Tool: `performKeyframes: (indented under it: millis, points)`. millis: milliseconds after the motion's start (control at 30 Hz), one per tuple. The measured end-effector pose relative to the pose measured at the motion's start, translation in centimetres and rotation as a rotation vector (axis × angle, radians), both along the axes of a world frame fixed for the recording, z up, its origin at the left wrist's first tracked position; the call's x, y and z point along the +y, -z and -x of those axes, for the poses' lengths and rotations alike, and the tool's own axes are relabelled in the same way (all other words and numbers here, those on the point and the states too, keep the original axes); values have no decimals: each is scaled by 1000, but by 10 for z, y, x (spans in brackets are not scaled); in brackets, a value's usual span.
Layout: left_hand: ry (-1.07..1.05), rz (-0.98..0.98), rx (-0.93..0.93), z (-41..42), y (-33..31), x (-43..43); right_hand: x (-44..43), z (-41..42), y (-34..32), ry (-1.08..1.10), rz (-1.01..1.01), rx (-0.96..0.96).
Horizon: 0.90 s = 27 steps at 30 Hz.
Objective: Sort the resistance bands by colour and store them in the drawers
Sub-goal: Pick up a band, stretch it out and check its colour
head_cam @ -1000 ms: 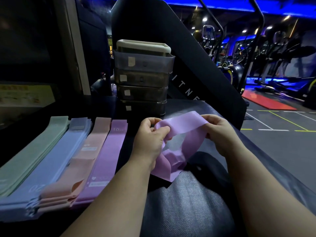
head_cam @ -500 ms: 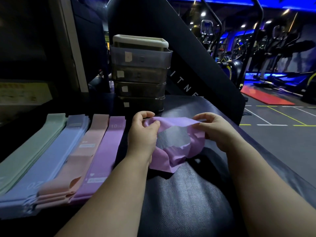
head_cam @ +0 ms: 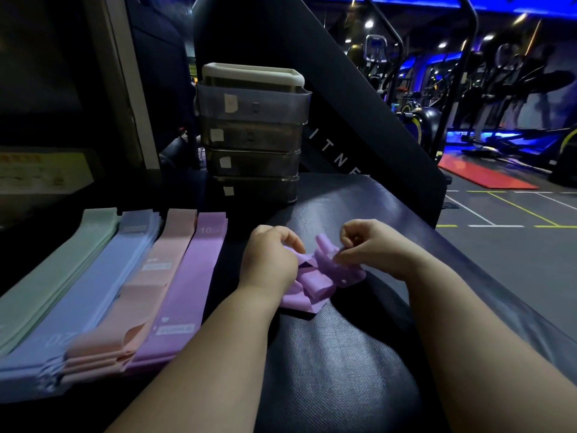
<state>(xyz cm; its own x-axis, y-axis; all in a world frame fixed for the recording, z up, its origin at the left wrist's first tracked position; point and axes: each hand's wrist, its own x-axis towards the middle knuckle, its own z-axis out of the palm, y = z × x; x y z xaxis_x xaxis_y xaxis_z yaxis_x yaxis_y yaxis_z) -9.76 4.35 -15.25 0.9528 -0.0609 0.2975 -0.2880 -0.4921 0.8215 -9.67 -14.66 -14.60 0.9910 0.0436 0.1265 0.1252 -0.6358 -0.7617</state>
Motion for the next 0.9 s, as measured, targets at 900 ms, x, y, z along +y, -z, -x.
performKeyframes:
  millis: [900]
  points:
    - [64, -190, 187, -6, 10, 2, -12, 9, -11, 38, -290, -73]
